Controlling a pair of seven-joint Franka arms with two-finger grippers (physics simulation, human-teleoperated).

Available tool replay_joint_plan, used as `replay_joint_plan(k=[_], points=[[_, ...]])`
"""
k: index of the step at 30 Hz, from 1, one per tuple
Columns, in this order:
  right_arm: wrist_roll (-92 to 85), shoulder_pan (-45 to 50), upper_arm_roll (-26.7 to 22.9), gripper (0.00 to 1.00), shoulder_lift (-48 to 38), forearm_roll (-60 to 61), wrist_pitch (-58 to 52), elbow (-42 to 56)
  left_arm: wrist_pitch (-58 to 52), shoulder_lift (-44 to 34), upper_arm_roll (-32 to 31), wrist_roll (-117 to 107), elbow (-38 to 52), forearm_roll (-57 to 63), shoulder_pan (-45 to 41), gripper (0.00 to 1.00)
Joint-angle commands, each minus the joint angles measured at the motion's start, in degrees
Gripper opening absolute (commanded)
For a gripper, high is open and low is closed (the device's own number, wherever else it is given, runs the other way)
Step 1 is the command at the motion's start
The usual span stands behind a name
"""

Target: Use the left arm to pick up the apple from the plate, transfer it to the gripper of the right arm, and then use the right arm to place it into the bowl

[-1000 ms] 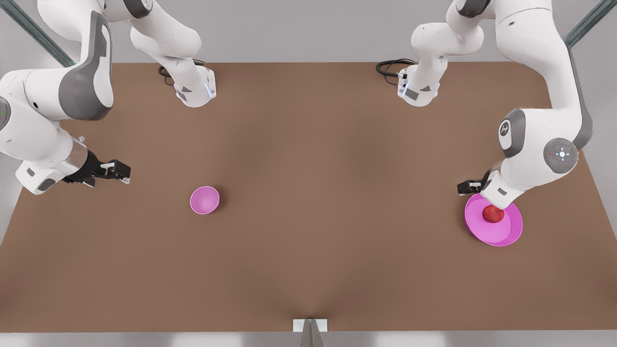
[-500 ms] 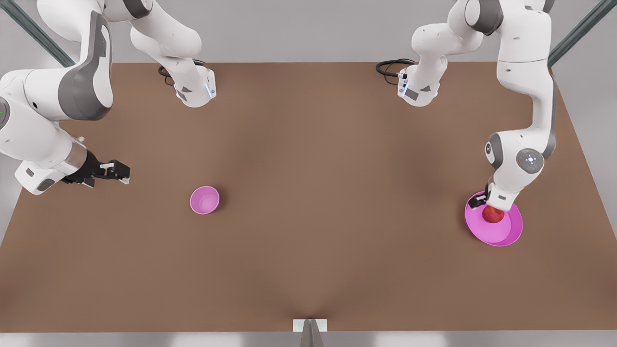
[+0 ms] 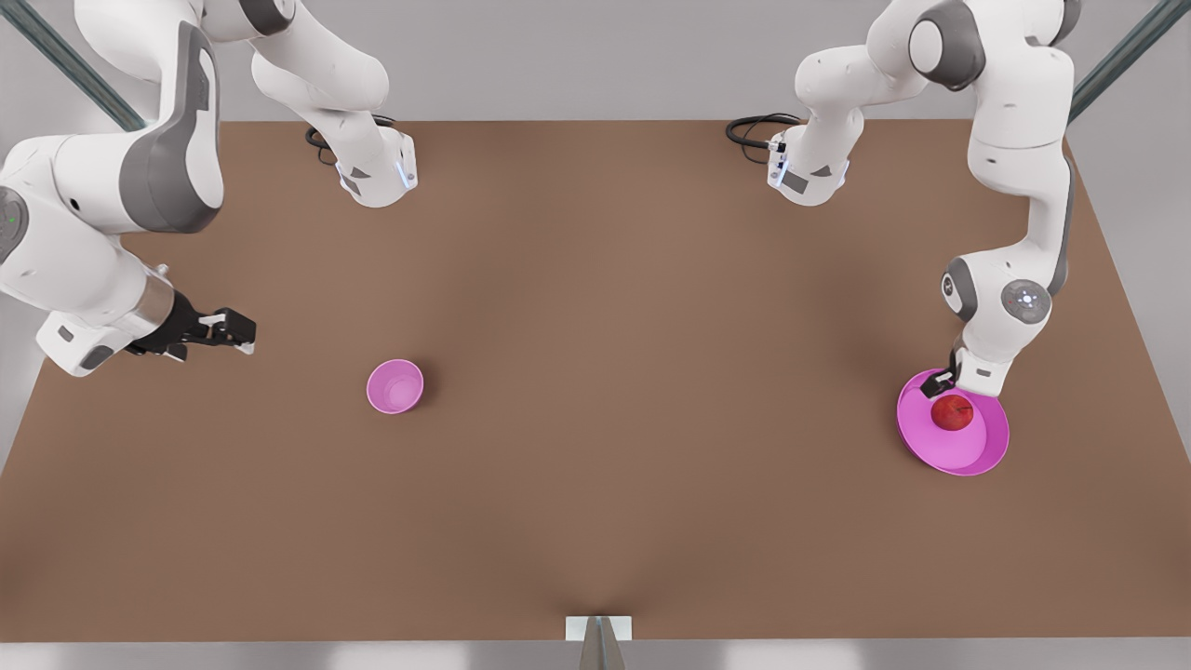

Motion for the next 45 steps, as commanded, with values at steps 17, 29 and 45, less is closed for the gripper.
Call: replay_joint_plan(k=[17,29,45], points=[[-0.45,-0.52,-0.06,1.0,0.37,0.23,-0.38,0.43,8.21,6.39,-0.11,1.66,3.01,0.01,1.07,1.0],[-0.09,-0.34,-0.06,1.0,0.64,0.32,-0.38,0.34,8.29,7.97,-0.2,1.66,5.29,0.1,1.25,1.0],[-0.44,-0.08,0.03,1.0,0.64,0.32,-0.55,0.43,8.56,10.43,-0.64,1.66,6.44,-0.08,1.77,0.87]])
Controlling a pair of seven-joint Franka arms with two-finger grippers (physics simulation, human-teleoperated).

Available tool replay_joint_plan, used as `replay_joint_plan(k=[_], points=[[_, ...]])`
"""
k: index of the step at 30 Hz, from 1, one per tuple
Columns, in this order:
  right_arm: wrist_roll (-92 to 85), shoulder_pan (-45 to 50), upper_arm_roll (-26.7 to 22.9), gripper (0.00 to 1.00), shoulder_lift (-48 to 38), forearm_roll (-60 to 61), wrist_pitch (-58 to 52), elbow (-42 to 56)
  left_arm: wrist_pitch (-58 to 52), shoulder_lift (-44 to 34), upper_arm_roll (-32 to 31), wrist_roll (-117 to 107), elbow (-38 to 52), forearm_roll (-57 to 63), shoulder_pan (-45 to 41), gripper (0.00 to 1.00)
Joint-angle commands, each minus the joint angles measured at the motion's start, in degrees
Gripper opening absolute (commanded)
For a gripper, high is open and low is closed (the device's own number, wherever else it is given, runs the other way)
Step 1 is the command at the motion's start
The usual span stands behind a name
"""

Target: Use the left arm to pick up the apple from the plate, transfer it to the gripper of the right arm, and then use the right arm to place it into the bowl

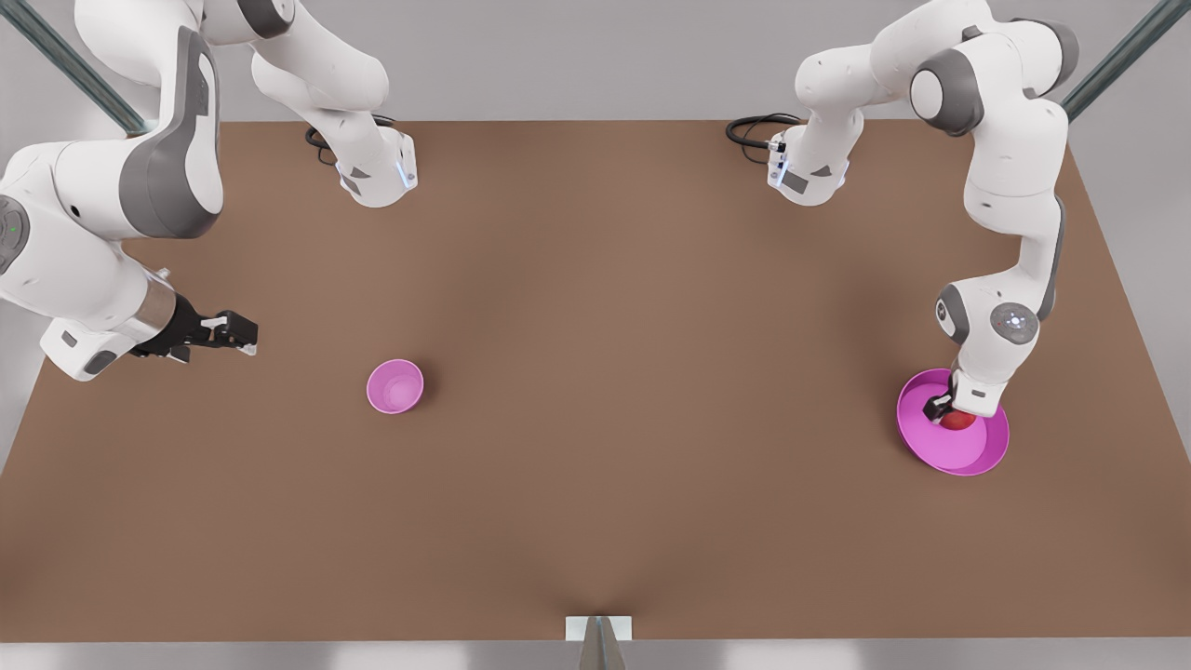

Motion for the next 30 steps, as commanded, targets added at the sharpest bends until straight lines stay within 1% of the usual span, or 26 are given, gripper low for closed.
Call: replay_joint_plan(k=[1,3,4,9,11,13,15,18,19,20,21,23,25,27,28,29,30], points=[[-0.13,-0.1,0.02,1.0,-0.07,0.03,-0.1,-0.01,0.07,0.05,0.0,-0.03,0.04,0.01,0.0,0.87],[-0.05,-0.01,0.02,1.0,-0.07,0.03,-0.1,-0.01,0.07,0.32,-0.09,-0.02,0.13,0.01,0.0,0.81],[-0.13,-0.01,0.02,1.0,-0.07,0.03,-0.1,-0.01,0.07,0.32,-0.09,-0.03,0.13,0.01,0.0,0.76],[-0.05,-0.01,0.02,1.0,-0.07,0.03,-0.01,0.08,0.07,-0.3,-1.67,-0.2,0.66,-0.08,-0.09,0.75],[-0.13,-0.01,0.02,1.0,-0.07,0.03,-0.01,0.08,0.07,-3.72,-2.81,0.41,0.57,0.09,-0.17,0.73],[-0.13,-0.01,0.02,1.0,-0.07,0.03,-0.01,0.08,-0.02,-6.71,-4.3,6.39,0.92,0.18,-0.44,0.73],[-0.13,-0.01,0.02,1.0,-0.07,0.03,-0.01,0.08,-0.54,-7.33,-9.75,8.41,4.26,0.18,-0.44,0.73],[-0.22,-0.1,0.02,1.0,-0.07,0.03,-0.01,0.08,-8.19,-4.08,-23.02,8.32,13.57,-0.17,-0.61,0.73],[-0.22,-0.1,0.02,1.0,-0.07,0.03,-0.01,0.08,-8.28,-2.85,-26.26,8.24,15.15,-0.34,-1.31,0.73],[-0.22,-0.1,0.02,1.0,-0.07,0.03,-0.01,0.08,-8.54,-2.15,-27.59,8.15,16.65,-2.89,-3.86,0.73],[-0.22,-0.1,0.02,1.0,0.02,0.03,-0.01,0.08,-8.89,-2.06,-27.59,8.24,17.09,-5.18,-7.2,0.73],[-0.05,-0.01,0.02,1.0,0.02,0.03,-0.01,0.08,-10.74,-2.06,-27.68,8.24,17.27,-5.27,-12.12,0.73],[0.48,0.43,0.46,1.0,-0.07,-0.05,-0.01,0.17,-10.04,-1.27,-28.3,8.58,18.67,-9.93,-18.36,0.73],[0.57,0.34,0.46,1.0,-0.06,-0.05,0.08,0.17,-7.58,3.56,-28.74,14.2,26.49,-9.84,-23.81,0.74],[0.48,0.25,0.38,1.0,-0.07,-0.05,0.08,0.08,-5.83,5.23,-32.06,21.82,28.07,-9.92,-23.73,0.74],[0.13,-0.01,0.38,1.0,-0.07,-0.05,0.08,0.08,-3.01,8.22,-37.17,30.2,30.27,-10.27,-23.29,0.74],[0.22,0.16,0.38,1.0,-0.07,-0.05,0.08,0.17,-2.92,12.79,-45.16,31.96,33.7,-11.15,-19.61,0.74]])
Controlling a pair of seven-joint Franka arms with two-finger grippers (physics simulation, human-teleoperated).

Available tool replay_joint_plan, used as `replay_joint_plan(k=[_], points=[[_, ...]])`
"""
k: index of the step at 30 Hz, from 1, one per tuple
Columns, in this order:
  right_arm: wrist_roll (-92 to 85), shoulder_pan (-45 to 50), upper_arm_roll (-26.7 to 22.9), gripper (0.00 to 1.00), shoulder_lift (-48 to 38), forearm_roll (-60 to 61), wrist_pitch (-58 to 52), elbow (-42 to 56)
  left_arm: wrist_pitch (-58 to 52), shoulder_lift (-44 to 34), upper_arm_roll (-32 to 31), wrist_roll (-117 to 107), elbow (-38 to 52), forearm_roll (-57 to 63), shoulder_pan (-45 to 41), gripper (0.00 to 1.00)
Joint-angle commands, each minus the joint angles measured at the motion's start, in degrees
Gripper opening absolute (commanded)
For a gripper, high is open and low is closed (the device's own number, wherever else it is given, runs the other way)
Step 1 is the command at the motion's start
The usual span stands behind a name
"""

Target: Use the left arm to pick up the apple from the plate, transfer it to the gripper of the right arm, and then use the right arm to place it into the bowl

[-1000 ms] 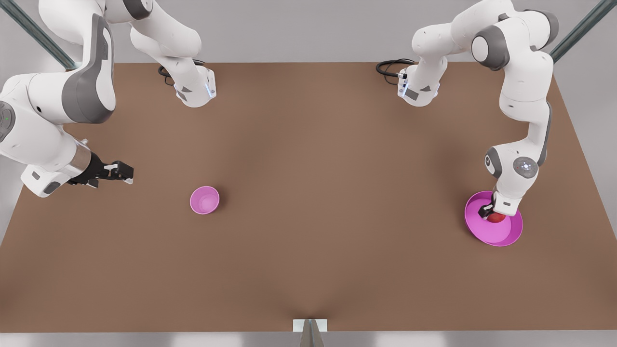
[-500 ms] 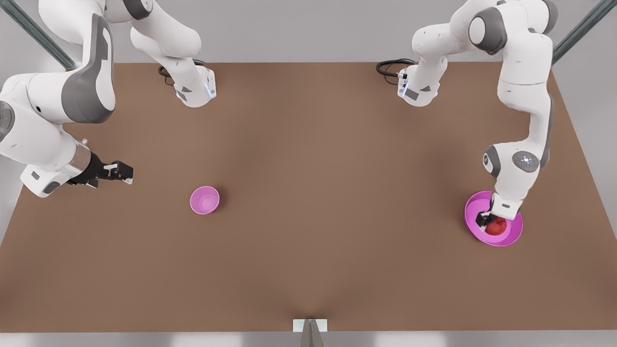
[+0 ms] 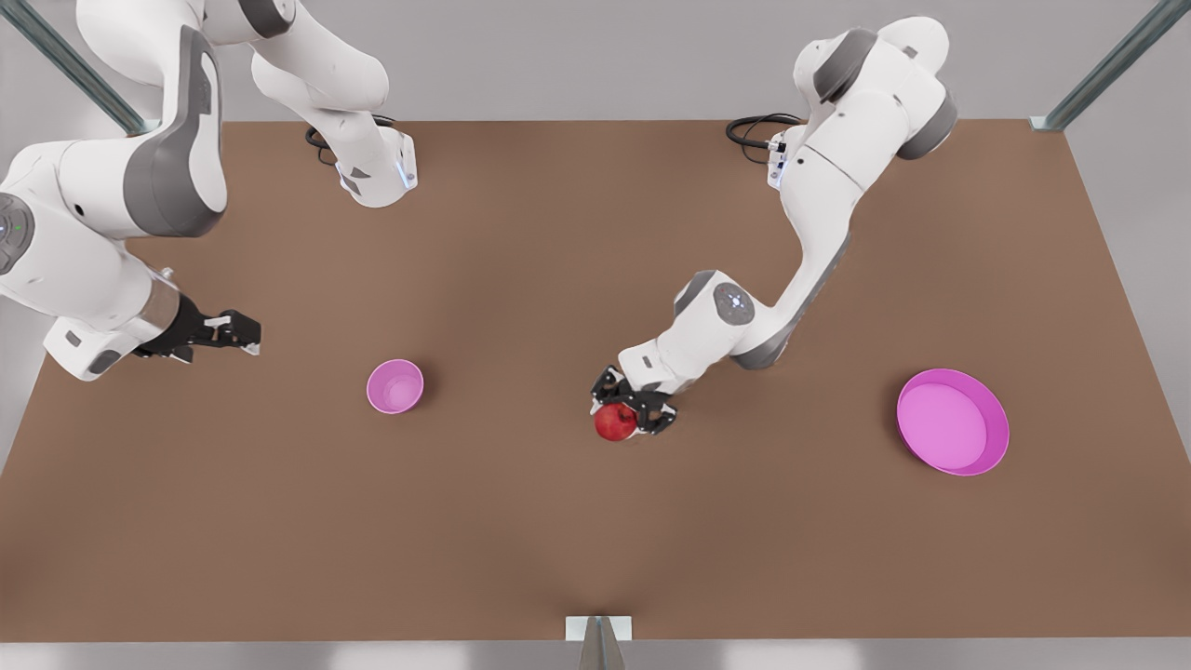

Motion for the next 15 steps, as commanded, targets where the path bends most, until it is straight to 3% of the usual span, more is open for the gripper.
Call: replay_joint_plan(k=[1,6,8,11,13,15], points=[[0.33,0.22,0.11,1.0,-0.07,0.02,0.01,0.05,3.02,6.83,-10.51,28.92,5.12,-1.99,3.91,0.74],[2.08,0.49,0.72,1.0,0.01,0.28,0.63,0.05,1.7,18.88,-25.9,48.79,12.15,-1.99,9.54,0.74],[12.89,0.4,1.52,1.0,3.08,11.96,0.71,2.68,-3.75,23.09,-31.34,52.48,15.14,-2.08,12.09,0.74],[25.2,1.01,3.54,1.0,9.06,28.49,11.69,3.47,-8.23,25.47,-32.32,74.8,17.86,-15.96,12.18,0.74],[26.09,2.33,6.26,1.0,13.19,32.89,20.14,3.12,-9.9,26.78,-32.23,85.79,19.18,-20.98,11.65,0.74],[25.47,3.38,6.35,1.0,14.6,35.44,21.02,3.03,-9.82,28.98,-32.14,92.65,22.43,-22.21,9.37,0.74]])
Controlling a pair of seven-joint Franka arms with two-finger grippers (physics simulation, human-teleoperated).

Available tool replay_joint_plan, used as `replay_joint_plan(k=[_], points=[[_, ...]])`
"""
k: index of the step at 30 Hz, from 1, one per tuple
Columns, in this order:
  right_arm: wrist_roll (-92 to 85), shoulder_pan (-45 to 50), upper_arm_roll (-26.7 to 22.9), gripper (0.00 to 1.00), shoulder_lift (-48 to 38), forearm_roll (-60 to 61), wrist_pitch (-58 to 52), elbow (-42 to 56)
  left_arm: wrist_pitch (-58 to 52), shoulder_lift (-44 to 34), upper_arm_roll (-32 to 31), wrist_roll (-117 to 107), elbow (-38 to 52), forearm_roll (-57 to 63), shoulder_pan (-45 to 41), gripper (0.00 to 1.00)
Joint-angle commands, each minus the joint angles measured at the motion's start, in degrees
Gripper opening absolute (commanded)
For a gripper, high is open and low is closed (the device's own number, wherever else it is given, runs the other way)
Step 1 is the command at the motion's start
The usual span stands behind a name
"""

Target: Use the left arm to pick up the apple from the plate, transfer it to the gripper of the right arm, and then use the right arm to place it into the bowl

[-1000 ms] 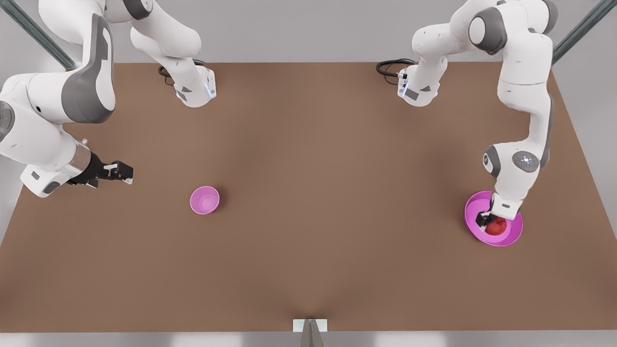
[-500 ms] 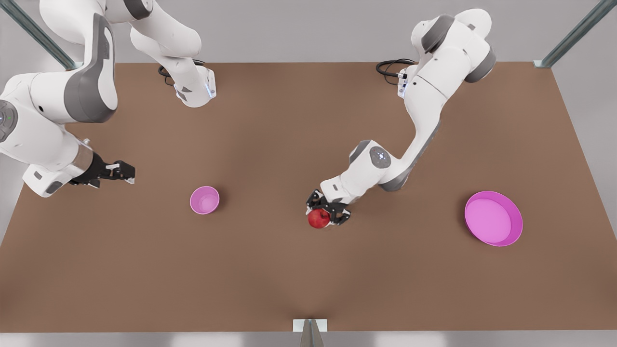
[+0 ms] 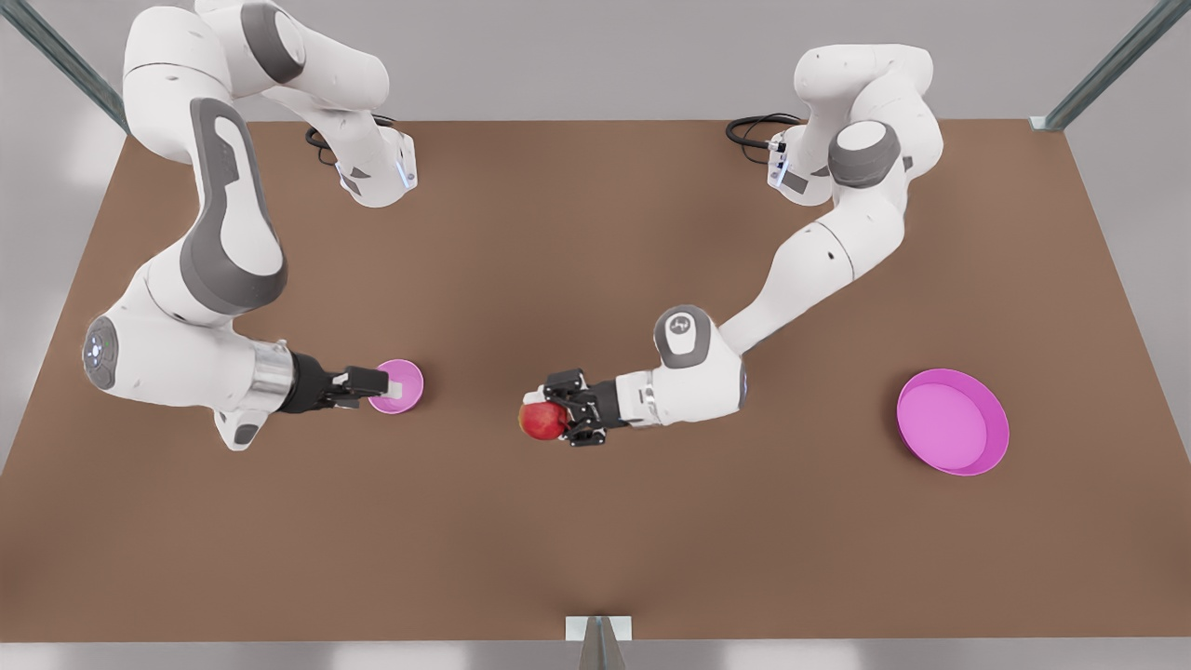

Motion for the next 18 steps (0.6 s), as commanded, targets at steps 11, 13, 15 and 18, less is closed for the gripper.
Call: replay_joint_plan(k=[11,13,15,18], points=[[-29.49,-1.89,0.3,1.0,6.72,55.64,20.77,-15.11,-3.85,2.41,0.07,76.47,2.3,-18.31,-1.42,0.73],[-31.07,-2.85,0.13,1.0,7.07,55.64,16.9,-15.29,-4.03,2.41,0.07,80.77,2.3,-23.4,-1.42,0.73],[-37.2,-2.68,0.22,1.0,7.07,55.64,13.47,-16.87,-4.03,2.85,0.07,81.84,2.3,-24.46,-1.51,0.73],[-48.38,-3.56,0.39,1.0,5.84,54.06,9.7,-19.95,-4.38,3.29,0.07,85.78,2.3,-28.41,-1.68,0.73]])
